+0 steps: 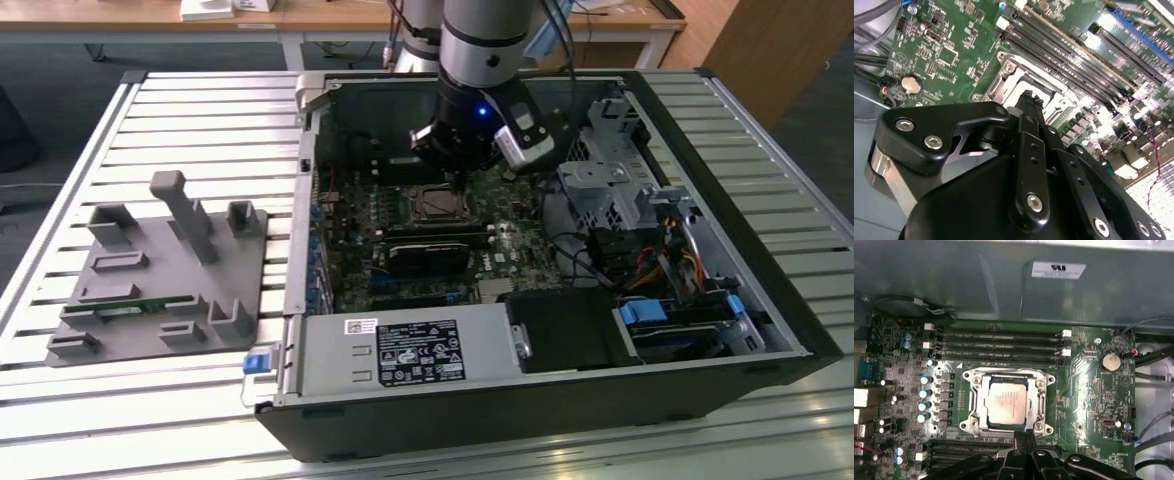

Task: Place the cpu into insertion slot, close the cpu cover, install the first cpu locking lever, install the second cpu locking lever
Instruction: 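Install the second cpu locking lever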

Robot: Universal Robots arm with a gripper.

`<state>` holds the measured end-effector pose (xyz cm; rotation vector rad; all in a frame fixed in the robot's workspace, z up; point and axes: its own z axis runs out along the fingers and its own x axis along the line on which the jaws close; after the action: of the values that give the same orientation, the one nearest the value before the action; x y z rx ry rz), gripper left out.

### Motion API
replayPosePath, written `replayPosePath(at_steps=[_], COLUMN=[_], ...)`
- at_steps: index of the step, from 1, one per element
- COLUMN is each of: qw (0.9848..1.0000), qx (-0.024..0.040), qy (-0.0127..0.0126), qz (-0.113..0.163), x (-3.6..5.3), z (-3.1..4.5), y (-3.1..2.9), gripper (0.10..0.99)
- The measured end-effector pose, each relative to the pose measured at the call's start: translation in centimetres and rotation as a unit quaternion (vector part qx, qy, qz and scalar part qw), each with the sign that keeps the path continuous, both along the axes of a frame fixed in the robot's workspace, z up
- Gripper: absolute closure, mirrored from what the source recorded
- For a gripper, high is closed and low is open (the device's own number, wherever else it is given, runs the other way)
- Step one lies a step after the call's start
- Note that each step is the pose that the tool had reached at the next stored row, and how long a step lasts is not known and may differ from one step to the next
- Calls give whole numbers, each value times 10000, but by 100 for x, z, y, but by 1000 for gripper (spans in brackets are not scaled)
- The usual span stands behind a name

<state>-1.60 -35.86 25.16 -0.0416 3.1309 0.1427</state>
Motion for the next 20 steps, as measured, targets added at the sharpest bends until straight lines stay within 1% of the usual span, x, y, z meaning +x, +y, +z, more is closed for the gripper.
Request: replayPosePath(at_steps=[2, 4, 6, 8, 13, 16, 20], qw=[10000, 10000, 10000, 9999, 9999, 9999, 9999], qx=[0, 5, 50, 105, 108, 113, 112], qy=[1, 14, 43, 62, 66, 66, 66], qz=[0, 0, 0, 0, 1, 0, 0], x=[0, 0, 1, 2, 2, 2, -16], z=[-3, -13, -23, -34, -118, -147, -158], y=[-31, -57, -67, -75, -99, -135, -155], gripper=[969, 969, 969, 969, 969, 969, 969])
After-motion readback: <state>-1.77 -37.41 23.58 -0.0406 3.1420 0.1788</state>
